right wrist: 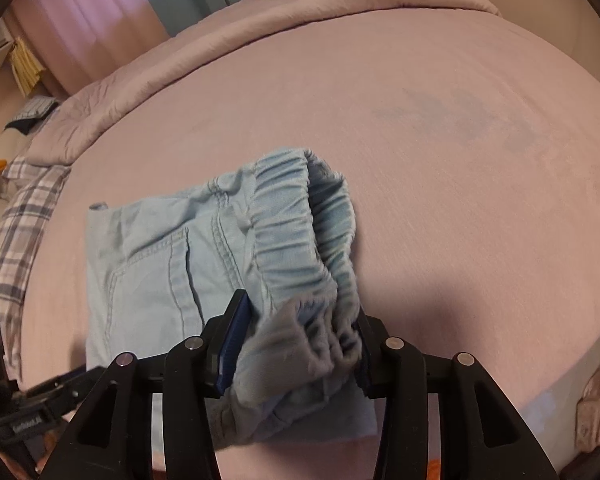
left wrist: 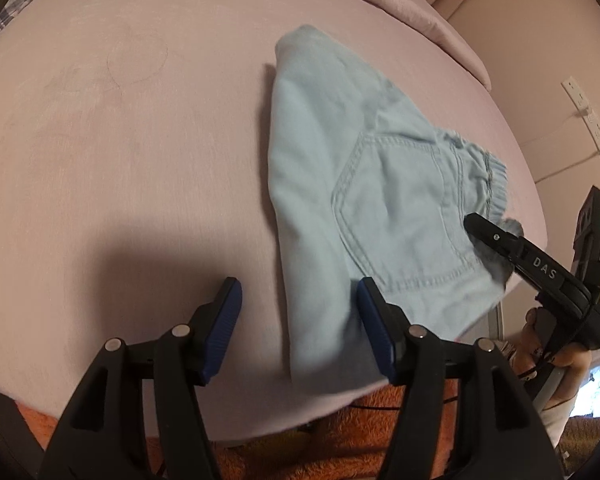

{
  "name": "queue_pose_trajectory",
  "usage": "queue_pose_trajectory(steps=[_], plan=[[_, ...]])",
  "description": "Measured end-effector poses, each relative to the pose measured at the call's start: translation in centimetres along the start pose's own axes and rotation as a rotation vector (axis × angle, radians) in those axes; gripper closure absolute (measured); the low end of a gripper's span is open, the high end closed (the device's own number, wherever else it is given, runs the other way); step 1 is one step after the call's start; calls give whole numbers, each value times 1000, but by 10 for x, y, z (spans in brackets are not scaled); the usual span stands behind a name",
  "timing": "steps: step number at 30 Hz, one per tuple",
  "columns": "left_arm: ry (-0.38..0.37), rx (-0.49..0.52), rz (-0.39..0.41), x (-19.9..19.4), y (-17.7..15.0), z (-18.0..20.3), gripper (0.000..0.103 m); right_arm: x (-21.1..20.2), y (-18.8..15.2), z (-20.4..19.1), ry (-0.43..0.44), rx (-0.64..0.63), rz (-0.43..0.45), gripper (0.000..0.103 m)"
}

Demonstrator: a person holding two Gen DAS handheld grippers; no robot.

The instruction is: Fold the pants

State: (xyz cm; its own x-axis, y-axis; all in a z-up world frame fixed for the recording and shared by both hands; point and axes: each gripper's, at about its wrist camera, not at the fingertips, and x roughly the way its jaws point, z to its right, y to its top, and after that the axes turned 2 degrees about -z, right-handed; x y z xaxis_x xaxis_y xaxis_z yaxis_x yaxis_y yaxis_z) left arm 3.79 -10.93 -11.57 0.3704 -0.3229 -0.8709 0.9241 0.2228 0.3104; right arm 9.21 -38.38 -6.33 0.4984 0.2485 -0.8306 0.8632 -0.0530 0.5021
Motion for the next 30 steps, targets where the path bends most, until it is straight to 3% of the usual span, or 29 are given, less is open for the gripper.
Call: queue_pose_trajectory(steps=[3,6,9,15,18,20,22,23,27,30], plan=[[10,10,-9,2,-5,6,40,-5,-7,0,-31,-24,1,58],[13,5,-23,1,-11,7,38,-7,-11,7,-52,1,-15,44],[12,-9,-34,4,-7,13,38,-9,-16,19,5,52,-31,44],[40,11,-58,-4,-8,25,36,-22,-18,20,29,30,-68,44],[58,26,-21,-14,-2,25,25,-33,-15,22,53,28,-78,40],[72,30,31,-20,5,25,16,-42,-12,24,65,34,-54,33],[95,32,66,-20,13,24,16,-50,-8,27,93,45,-17,16],[104,27,73,-18,19,23,16,-53,-6,29,113,48,-3,14],[52,-7,74,-2,34,17,16,-40,-2,30,181,52,3,12],[9,-31,8,18,34,18,17,-12,-7,29,191,67,-76,12]])
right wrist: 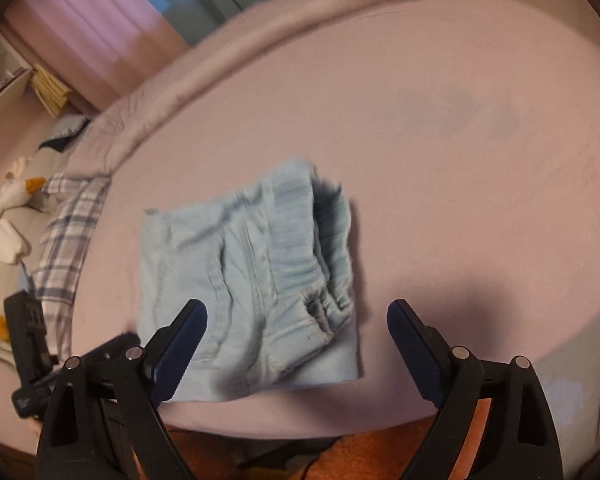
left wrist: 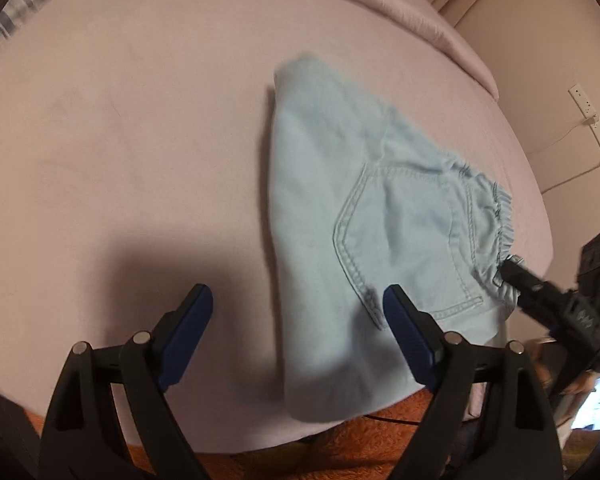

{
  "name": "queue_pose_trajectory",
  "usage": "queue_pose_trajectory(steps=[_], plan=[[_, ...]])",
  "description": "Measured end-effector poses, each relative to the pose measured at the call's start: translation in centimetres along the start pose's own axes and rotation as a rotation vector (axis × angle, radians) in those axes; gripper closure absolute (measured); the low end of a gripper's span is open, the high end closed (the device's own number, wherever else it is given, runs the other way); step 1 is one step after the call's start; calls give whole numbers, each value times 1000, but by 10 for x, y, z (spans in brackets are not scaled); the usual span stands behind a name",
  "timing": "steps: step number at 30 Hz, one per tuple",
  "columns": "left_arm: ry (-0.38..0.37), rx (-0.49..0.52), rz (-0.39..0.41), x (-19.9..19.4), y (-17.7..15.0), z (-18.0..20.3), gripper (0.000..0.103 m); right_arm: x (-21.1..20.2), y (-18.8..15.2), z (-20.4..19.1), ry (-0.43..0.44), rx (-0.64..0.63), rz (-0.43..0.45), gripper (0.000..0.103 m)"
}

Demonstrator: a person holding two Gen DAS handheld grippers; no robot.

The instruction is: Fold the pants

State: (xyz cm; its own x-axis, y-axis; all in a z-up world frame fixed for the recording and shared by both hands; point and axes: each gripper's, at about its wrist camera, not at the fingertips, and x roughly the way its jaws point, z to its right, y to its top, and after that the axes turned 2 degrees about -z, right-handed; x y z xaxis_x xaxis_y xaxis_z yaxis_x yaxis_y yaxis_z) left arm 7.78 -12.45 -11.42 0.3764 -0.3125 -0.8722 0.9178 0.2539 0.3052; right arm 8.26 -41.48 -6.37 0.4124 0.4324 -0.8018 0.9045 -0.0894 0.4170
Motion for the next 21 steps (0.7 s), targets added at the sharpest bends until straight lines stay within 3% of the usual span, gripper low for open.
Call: queue_pose_trajectory(steps=[3,5,7,8,14,16,21], plan=[[-8,-2,14,4,1,1,18,20,-8,6,32,23,-26,12],[-31,10,15,9,8,8,29,19,-8,2,56,-10,-3,14],[-52,15,16,14,15,14,41,21,-6,4,73,16,-1,35],[-72,19,16,16,18,17,50,22,-4,6,80,43,-2,38],[-63,16,42,1,13,19,77,16,-4,-12,66,31,13,65],[-64,46,72,-10,15,27,78,7,0,-26,38,-8,47,71],[-35,196,234,-49,31,57,78,-17,23,-64,2,-141,141,73]])
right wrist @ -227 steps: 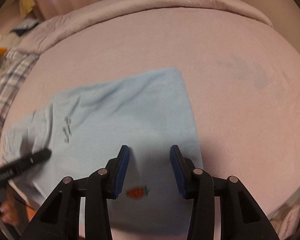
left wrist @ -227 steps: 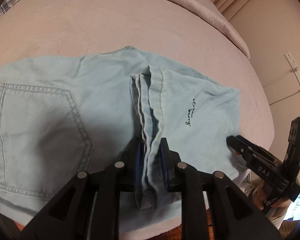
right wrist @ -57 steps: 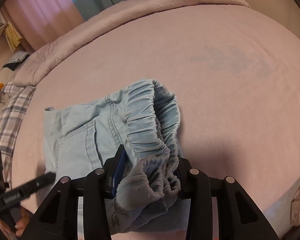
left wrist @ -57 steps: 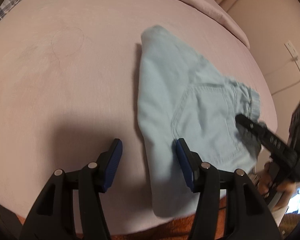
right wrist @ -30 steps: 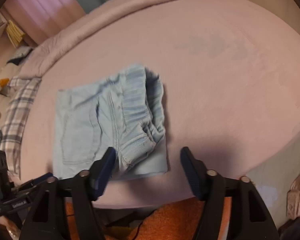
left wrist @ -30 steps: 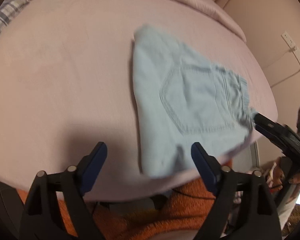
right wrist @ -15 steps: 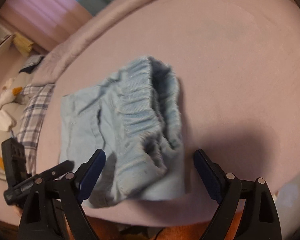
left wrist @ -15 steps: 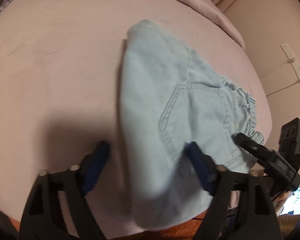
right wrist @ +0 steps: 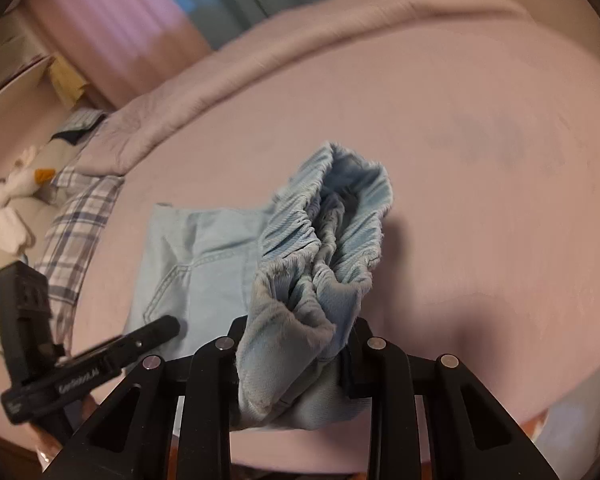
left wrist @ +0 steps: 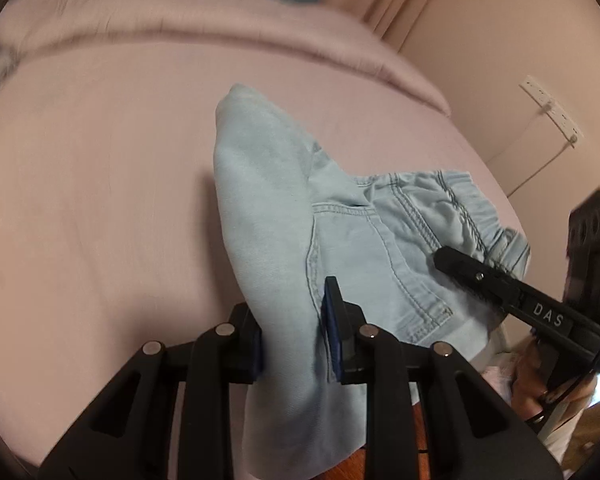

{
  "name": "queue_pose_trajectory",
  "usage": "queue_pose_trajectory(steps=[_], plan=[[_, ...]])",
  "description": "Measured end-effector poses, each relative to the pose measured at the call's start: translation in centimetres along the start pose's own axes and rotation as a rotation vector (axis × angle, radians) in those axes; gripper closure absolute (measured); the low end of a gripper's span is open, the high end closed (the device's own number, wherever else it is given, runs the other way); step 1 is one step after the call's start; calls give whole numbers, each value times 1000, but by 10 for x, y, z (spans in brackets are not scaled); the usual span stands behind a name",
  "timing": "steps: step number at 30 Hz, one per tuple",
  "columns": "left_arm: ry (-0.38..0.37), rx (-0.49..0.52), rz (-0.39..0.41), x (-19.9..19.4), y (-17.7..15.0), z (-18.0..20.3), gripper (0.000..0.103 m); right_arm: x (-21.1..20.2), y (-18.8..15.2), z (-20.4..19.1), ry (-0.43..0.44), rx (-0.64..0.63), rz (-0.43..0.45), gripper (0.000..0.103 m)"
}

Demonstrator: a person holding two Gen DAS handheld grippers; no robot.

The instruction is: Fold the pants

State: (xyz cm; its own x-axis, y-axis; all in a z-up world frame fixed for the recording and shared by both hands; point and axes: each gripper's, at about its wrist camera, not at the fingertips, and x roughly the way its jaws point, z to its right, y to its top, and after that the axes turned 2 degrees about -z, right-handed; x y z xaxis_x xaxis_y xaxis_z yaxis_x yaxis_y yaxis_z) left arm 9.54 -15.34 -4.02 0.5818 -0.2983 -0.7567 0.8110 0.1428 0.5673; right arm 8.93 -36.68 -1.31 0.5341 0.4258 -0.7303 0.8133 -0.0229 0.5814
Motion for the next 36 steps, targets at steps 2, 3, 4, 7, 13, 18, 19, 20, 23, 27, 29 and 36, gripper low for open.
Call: queue_pose_trajectory(steps=[2,3,4,7,13,18,19,20,23,27,29,36], plan=[[17,-3,40,-2,17,-3,78,-2,16,-10,-7,-47,41,73],[17,-15,44,0,24,-6,78,-1,25,-13,1,-55,57,73],[15,-31,47,2,31,-13,78,1,32,-15,6,-60,67,73],[46,-52,59,17,51,-27,78,17,56,-22,11,-80,81,73],[104,-127,-16,59,59,-63,78,76,73,-29,-41,-114,2,73],[162,-173,-112,91,43,-82,71,122,63,-15,-135,-91,-118,70],[166,-170,-115,92,42,-82,68,126,61,-13,-146,-95,-125,68],[171,-169,-118,93,42,-81,67,128,58,-11,-146,-97,-129,67],[172,-205,-133,96,47,-83,65,127,53,-6,-130,-91,-124,66],[156,-225,-139,91,50,-82,64,125,51,-6,-150,-92,-118,66],[141,-241,-154,83,48,-81,63,122,49,-8,-169,-96,-108,64],[143,-176,-11,12,50,-59,20,90,52,-14,-188,-65,-77,52]])
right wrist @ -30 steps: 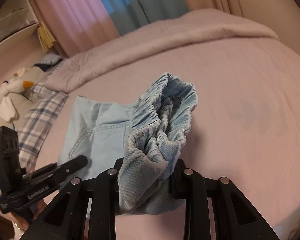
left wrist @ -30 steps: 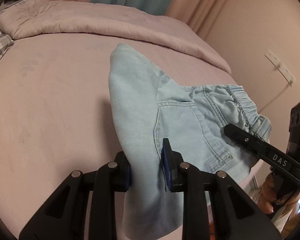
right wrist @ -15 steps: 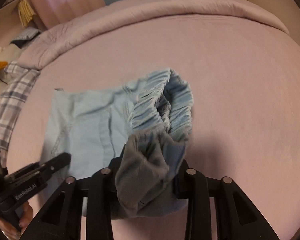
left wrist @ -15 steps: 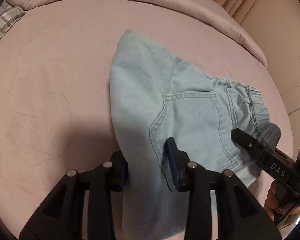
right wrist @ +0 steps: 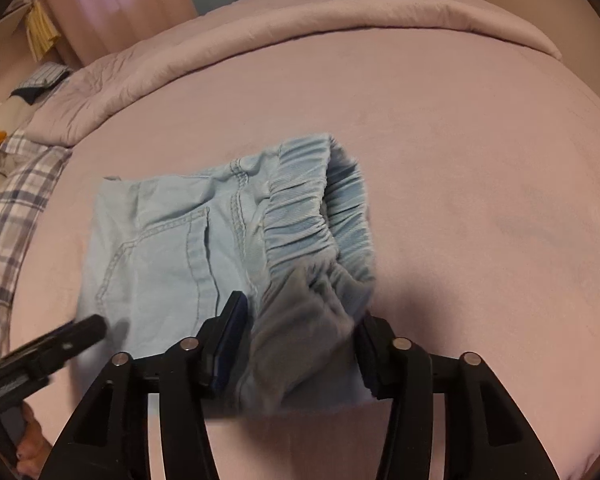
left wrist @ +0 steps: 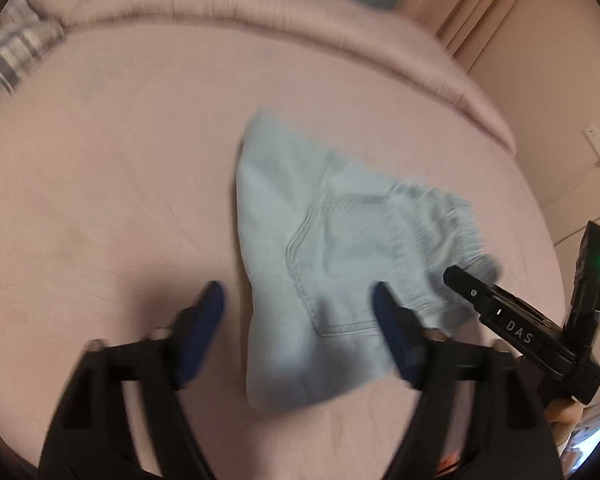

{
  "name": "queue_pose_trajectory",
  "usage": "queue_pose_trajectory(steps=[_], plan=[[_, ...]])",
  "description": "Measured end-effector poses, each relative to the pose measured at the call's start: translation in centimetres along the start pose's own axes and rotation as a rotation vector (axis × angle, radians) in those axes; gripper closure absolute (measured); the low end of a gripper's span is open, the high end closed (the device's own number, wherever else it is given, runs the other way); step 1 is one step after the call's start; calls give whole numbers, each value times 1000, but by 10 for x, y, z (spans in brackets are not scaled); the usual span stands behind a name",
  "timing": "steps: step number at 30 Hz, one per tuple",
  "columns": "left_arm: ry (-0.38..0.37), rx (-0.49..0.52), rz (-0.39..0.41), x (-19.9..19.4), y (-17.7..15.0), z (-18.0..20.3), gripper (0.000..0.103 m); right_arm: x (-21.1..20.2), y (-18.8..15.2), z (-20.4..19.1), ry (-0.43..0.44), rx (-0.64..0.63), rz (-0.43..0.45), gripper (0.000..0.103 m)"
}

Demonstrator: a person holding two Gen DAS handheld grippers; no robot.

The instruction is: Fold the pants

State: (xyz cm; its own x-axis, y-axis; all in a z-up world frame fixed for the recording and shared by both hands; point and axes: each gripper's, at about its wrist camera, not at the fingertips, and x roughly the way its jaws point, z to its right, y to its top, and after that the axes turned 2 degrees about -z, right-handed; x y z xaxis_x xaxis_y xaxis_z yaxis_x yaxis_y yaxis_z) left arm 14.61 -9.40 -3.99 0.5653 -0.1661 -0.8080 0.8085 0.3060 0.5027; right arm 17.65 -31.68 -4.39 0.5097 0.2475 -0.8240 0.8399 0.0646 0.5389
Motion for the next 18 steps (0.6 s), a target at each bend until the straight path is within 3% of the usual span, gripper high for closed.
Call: queue_pose_trajectory(steps=[2,4,7,10,13,18], plan=[[15,28,67,-32,1,8,11,-23,-1,-2,-4,-10,53,42],[4,39,122,-56,0,10,4,-46,-2,-4,-6,-20,102,21],[-18,48,196,-88,-1,19,1,-89,-4,-14,-17,-49,195,17],[14,61,243,-113,-13,21,1,-118,-9,-19,-18,-49,255,11],[40,79,243,-120,-26,23,1,-135,-16,-21,16,-43,281,11],[71,91,218,-122,-41,22,1,-133,-22,-33,-8,-62,283,11]])
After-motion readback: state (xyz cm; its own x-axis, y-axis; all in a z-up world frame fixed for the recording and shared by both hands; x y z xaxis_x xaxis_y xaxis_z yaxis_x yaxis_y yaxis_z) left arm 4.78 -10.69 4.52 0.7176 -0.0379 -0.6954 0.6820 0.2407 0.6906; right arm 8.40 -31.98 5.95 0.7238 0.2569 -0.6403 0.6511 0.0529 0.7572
